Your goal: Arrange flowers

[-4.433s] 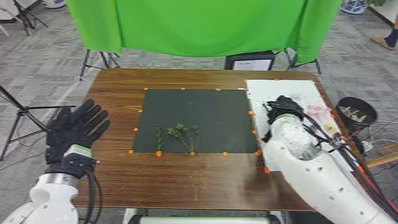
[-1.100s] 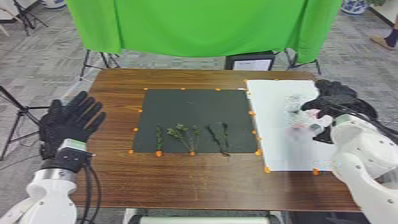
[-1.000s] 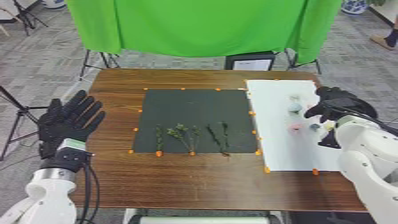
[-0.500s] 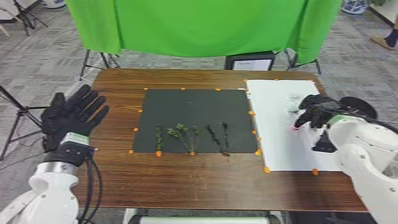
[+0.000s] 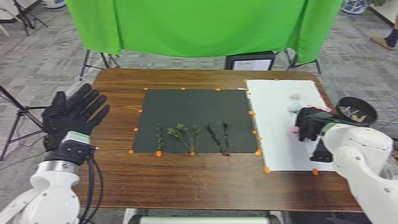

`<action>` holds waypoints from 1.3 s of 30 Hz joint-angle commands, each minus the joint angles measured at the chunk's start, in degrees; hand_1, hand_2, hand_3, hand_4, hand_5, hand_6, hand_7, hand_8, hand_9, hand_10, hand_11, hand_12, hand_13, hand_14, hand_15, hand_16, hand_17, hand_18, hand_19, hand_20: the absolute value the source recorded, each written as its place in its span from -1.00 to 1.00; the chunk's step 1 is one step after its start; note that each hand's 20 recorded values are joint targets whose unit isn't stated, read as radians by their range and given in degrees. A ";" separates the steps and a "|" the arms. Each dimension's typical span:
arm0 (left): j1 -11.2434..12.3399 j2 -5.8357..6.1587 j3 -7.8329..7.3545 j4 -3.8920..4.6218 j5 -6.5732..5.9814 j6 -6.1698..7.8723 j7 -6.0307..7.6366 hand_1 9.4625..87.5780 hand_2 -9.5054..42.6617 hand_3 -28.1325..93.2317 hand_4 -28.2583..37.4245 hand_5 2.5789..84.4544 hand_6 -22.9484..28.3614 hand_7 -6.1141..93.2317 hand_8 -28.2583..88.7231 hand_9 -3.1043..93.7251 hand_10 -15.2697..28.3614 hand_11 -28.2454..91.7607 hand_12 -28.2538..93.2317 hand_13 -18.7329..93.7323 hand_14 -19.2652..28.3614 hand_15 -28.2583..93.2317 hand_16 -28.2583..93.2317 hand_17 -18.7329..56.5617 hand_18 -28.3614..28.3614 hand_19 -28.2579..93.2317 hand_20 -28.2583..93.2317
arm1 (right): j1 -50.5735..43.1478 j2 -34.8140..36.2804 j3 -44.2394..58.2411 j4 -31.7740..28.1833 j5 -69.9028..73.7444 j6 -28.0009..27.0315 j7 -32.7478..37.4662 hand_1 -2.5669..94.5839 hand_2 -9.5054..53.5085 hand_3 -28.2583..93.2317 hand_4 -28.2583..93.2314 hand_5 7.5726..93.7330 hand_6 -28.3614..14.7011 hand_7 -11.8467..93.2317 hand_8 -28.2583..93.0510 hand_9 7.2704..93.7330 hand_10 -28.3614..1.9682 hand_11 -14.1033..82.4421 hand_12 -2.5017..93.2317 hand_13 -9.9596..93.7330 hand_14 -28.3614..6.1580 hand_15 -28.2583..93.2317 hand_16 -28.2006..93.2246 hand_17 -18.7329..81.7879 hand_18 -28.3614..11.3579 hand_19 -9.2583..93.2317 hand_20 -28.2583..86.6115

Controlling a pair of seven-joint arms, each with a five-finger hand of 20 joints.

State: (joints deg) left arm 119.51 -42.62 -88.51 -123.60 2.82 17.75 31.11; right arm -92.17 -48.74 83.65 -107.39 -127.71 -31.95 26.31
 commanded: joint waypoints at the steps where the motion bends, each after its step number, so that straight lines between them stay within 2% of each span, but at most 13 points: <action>1: -0.01 -0.94 0.18 0.23 -0.33 0.52 -0.75 -0.61 -0.10 0.68 -1.00 0.14 0.33 -0.61 -0.64 -0.08 0.48 -0.17 -0.32 -0.15 0.54 0.11 -0.65 -0.65 0.59 0.10 -0.36 | -2.62 -0.86 -1.64 0.85 -1.60 6.09 -2.29 0.26 -1.00 0.42 -1.00 0.25 0.51 -0.22 -0.70 0.41 0.42 -0.42 -0.64 0.60 0.42 0.12 0.11 0.11 -0.54 0.75 0.19; 4: 0.40 -1.22 0.21 0.20 -0.08 0.24 -1.01 -0.62 -0.10 0.68 -1.00 0.14 0.33 -0.61 -0.64 -0.08 0.48 -0.17 -0.32 -0.15 0.53 0.11 -0.65 -0.65 0.59 0.10 -0.36 | -3.06 -0.69 -2.68 0.99 -2.62 10.15 -2.26 0.33 -1.00 0.33 -1.00 0.38 0.52 -0.13 -0.60 0.58 0.49 -0.52 -0.47 0.63 0.41 0.12 0.12 0.12 -0.53 0.74 0.20; 8: 0.86 -1.27 -0.06 0.19 -0.24 0.28 -0.78 -0.61 -0.10 0.68 -1.00 0.14 0.33 -0.61 -0.64 -0.08 0.48 -0.17 -0.32 -0.15 0.53 0.11 -0.65 -0.65 0.59 0.11 -0.36 | -3.72 -0.68 -2.35 0.30 -2.70 12.35 -2.35 0.34 -1.00 0.41 -1.00 0.55 0.52 -0.07 -0.55 0.82 0.55 -0.61 -0.28 0.67 0.40 0.11 0.15 0.14 -0.52 0.74 0.21; 16: 2.24 -1.43 -1.75 0.00 -0.21 0.34 -0.36 -0.61 -0.10 0.68 -1.00 0.14 0.33 -0.62 -0.64 -0.09 0.48 -0.17 -0.32 -0.15 0.54 0.11 -0.65 -0.65 0.59 0.10 -0.36 | -4.44 0.26 -2.88 -5.02 -4.35 22.47 -2.39 0.29 -1.00 0.50 -1.00 0.60 0.50 -0.09 -0.52 0.88 0.50 -0.60 -0.24 0.70 0.41 0.11 0.16 0.16 -0.55 0.75 0.22; 18: 3.34 -1.59 -2.87 -0.13 0.10 0.34 -0.79 -0.61 -0.10 0.68 -1.00 0.14 0.33 -0.62 -0.64 -0.09 0.48 -0.17 -0.32 -0.15 0.54 0.11 -0.65 -0.65 0.59 0.10 -0.36 | -2.21 -0.69 -4.90 -5.94 -4.98 24.37 -3.00 0.28 -1.00 0.52 -1.00 0.61 0.49 -0.09 -0.52 0.88 0.49 -0.60 -0.24 0.71 0.40 0.11 0.16 0.17 -0.55 0.76 0.22; 19: 4.22 -1.83 -3.79 -0.01 0.66 -0.31 -1.53 -0.61 -0.10 0.68 -1.00 0.14 0.33 -0.62 -0.64 -0.09 0.48 -0.17 -0.33 -0.15 0.54 0.11 -0.65 -0.65 0.59 0.10 -0.36 | -0.12 -1.51 -6.92 -5.87 -5.08 25.54 -3.45 0.28 -1.00 0.52 -1.00 0.61 0.49 -0.09 -0.51 0.88 0.49 -0.60 -0.24 0.71 0.40 0.11 0.17 0.17 -0.55 0.76 0.22; 22: 6.13 -2.16 -5.32 -0.28 0.11 -0.41 -1.02 -0.62 -0.11 0.68 -1.00 0.12 0.32 -0.65 -0.65 -0.10 0.47 -0.20 -0.34 -0.16 0.54 0.08 -0.66 -0.65 0.59 0.10 -0.37 | 7.27 -4.56 -14.34 -5.71 -5.93 26.02 -6.06 0.28 -1.00 0.53 -1.00 0.62 0.48 -0.10 -0.51 0.89 0.48 -0.60 -0.23 0.71 0.41 0.11 0.17 0.17 -0.55 0.76 0.23; 26: 6.43 -2.37 -5.64 0.03 0.47 -0.36 -1.63 -0.62 -0.11 0.68 -1.00 0.12 0.32 -0.66 -0.64 -0.10 0.47 -0.21 -0.34 -0.16 0.53 0.07 -0.66 -0.65 0.59 0.10 -0.37 | 17.06 -9.91 -25.26 -3.41 -6.95 25.22 -10.56 0.28 -1.00 0.54 -1.00 0.62 0.48 -0.10 -0.50 0.89 0.47 -0.60 -0.23 0.71 0.41 0.11 0.18 0.16 -0.55 0.76 0.23; 27: 6.41 -2.23 -5.73 0.51 0.70 -0.48 -2.16 -0.62 -0.11 0.67 -1.00 0.12 0.32 -0.66 -0.64 -0.10 0.47 -0.21 -0.34 -0.16 0.53 0.07 -0.65 -0.65 0.59 0.10 -0.37 | 19.44 -11.99 -27.92 -1.91 -6.45 24.35 -10.75 0.28 -1.00 0.54 -1.00 0.62 0.47 -0.10 -0.50 0.89 0.47 -0.60 -0.23 0.71 0.41 0.11 0.18 0.16 -0.55 0.76 0.23; 30: 5.43 -1.53 -4.74 1.23 -0.88 0.85 -1.55 -0.62 -0.11 0.67 -1.00 0.12 0.31 -0.67 -0.64 -0.10 0.47 -0.21 -0.34 -0.17 0.53 0.06 -0.65 -0.65 0.59 0.10 -0.37 | 24.75 -16.95 -34.43 2.58 -7.63 21.81 -13.19 0.27 -1.00 0.54 -1.00 0.61 0.47 -0.11 -0.49 0.88 0.47 -0.60 -0.22 0.70 0.41 0.10 0.18 0.16 -0.56 0.76 0.23; 32: 4.22 -1.49 -3.82 1.74 0.47 0.43 -2.62 -0.62 -0.11 0.67 -1.00 0.11 0.31 -0.67 -0.64 -0.10 0.47 -0.22 -0.34 -0.17 0.53 0.06 -0.65 -0.65 0.59 0.10 -0.37 | 26.27 -19.12 -37.46 4.38 -8.99 21.43 -14.69 0.27 -1.00 0.54 -1.00 0.60 0.46 -0.11 -0.49 0.87 0.47 -0.60 -0.22 0.70 0.41 0.10 0.18 0.16 -0.55 0.76 0.22; 36: 2.36 -1.59 -2.11 2.15 1.22 0.31 -3.28 -0.62 -0.11 0.67 -1.00 0.11 0.31 -0.67 -0.64 -0.10 0.46 -0.22 -0.34 -0.17 0.53 0.06 -0.65 -0.65 0.59 0.09 -0.37 | 29.32 -22.20 -43.84 8.80 -10.87 21.54 -17.12 0.27 -1.00 0.54 -1.00 0.60 0.45 -0.11 -0.49 0.86 0.47 -0.60 -0.22 0.70 0.41 0.10 0.18 0.16 -0.56 0.76 0.22; 39: 0.61 -1.71 -0.45 2.41 1.54 0.26 -3.12 -0.62 -0.11 0.67 -1.00 0.11 0.31 -0.67 -0.64 -0.10 0.46 -0.22 -0.34 -0.17 0.53 0.06 -0.65 -0.65 0.59 0.09 -0.37 | 31.06 -24.36 -46.39 12.63 -13.22 17.26 -17.85 0.27 -1.00 0.55 -1.00 0.60 0.45 -0.10 -0.49 0.86 0.47 -0.60 -0.21 0.69 0.41 0.10 0.19 0.16 -0.56 0.76 0.22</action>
State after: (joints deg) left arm 123.22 -44.06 -91.38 -121.63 3.17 17.81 29.09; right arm -65.48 -66.31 43.90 -99.11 -136.67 -10.39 11.94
